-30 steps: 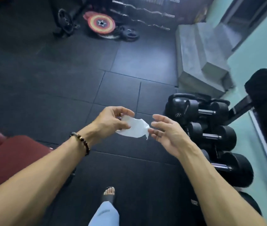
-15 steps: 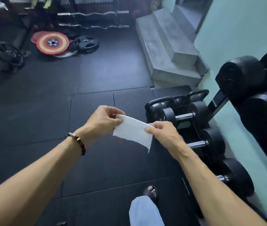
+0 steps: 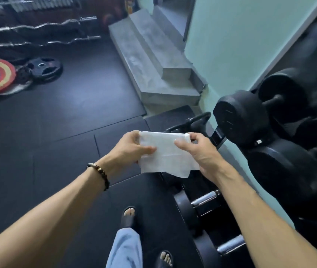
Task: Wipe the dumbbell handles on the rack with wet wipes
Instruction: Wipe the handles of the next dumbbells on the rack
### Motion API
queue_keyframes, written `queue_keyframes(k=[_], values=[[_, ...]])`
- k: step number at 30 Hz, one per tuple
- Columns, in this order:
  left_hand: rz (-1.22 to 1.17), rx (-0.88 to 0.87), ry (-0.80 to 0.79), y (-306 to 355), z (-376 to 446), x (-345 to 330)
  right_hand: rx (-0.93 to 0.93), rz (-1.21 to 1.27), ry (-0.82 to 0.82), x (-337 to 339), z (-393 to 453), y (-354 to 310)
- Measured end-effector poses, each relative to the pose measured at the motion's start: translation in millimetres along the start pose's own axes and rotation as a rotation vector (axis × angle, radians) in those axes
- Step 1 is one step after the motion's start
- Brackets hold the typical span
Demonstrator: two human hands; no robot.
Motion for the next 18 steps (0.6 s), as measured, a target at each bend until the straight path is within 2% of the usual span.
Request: queue_keyframes(k=[2,5,7,12,14,18], values=[[0.035,-0.014,0.067,23,27,2,0.012,0.058,0.029,15,19,-4],[0.021,-0.114,0.047,64,61,-3,0.089,0.035,0.162,35,41,-22],[0.036,-0.172,-0.017,89,81,-9,0.093,0.006,0.224,45,52,-32],[0.241,-0.236,-0.3,146,109,-40,0.141,-0.227,0.299,79,62,-58],[0.363,-0.308,-0.274,166,113,-58,0.167,-0.318,0.379,98,62,-67],[0.519,-0.484,-0.158,202,113,-103,0.198,-0.408,0.663,143,52,-79]])
Point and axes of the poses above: each hand's wrist, its own z-axis towards the middle knuckle, its own x-axis out of the back of the hand, y = z × x, the point moved 5 cm from there along z, towards the middle knuckle, and after that the axes turned 9 degrees about x, right-handed, at the moved point
